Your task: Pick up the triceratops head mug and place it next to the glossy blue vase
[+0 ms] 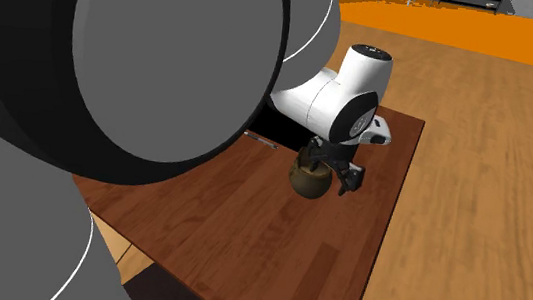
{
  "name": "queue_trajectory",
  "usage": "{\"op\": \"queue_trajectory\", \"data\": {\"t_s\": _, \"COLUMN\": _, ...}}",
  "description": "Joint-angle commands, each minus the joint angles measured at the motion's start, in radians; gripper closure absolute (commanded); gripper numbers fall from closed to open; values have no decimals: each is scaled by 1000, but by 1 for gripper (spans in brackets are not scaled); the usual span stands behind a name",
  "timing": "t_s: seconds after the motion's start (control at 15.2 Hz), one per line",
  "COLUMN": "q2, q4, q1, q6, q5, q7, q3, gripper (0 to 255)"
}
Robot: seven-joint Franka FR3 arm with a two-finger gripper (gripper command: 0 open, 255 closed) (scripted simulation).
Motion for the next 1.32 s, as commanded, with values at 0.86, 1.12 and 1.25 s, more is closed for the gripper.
{"op": "queue_trajectory", "data": {"t_s": 0.86, "q2": -17, "q4": 9, "q1": 0, "q6": -27, "q5": 0, "q7": 1, "q3": 0, "gripper": 255}}
{"op": "queue_trajectory", "data": {"t_s": 1.12, "q2": -49, "q4": 32, "q1": -1, "q6": -81, "q5": -1, "q7": 3, "q3": -1, "gripper": 255}}
{"op": "queue_trajectory", "data": {"t_s": 1.25, "q2": -64, "q4": 44, "q1": -1, "q6": -108, "q5": -1, "q7": 4, "q3": -1, "gripper": 255}}
